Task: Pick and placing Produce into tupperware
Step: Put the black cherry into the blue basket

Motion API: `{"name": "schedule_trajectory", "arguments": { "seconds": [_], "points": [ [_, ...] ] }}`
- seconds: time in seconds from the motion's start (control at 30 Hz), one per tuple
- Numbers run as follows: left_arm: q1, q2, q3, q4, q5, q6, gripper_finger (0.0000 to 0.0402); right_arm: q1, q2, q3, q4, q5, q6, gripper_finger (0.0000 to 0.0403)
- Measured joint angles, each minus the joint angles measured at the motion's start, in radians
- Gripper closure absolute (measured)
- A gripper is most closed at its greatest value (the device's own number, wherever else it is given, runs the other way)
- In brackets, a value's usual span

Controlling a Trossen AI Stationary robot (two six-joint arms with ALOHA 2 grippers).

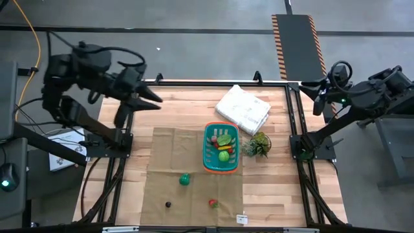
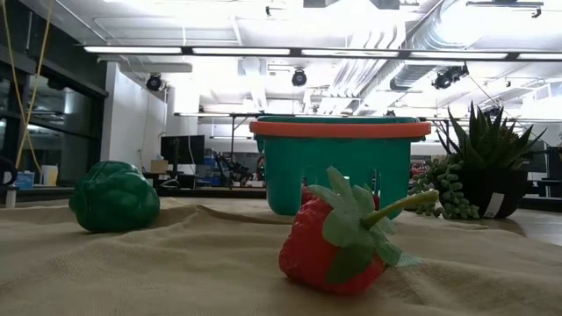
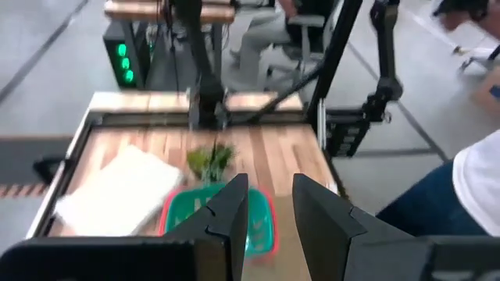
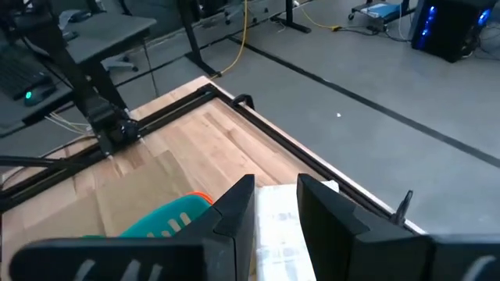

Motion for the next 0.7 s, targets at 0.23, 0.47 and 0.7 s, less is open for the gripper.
{"name": "schedule_trajectory", "arguments": {
  "seconds": [0.23, 0.47, 0.7],
  "points": [
    [0.000, -0.188, -0.302, 0.050, -0.013, -0.043, 0.0312, 0.001, -0.054, -0.224, 0.004, 0.014, 0.194, 0.0314],
    [0.000, -0.526, -0.910, 0.394, 0.060, -0.204, 0.0312, 0.001, -0.127, -0.601, 0.293, -0.163, 0.373, 0.0314],
    [0.000, -0.908, -1.457, 0.714, 0.107, -0.525, 0.0312, 0.001, -0.122, -0.823, 0.802, -0.304, 0.331, 0.0314]
  ]
}}
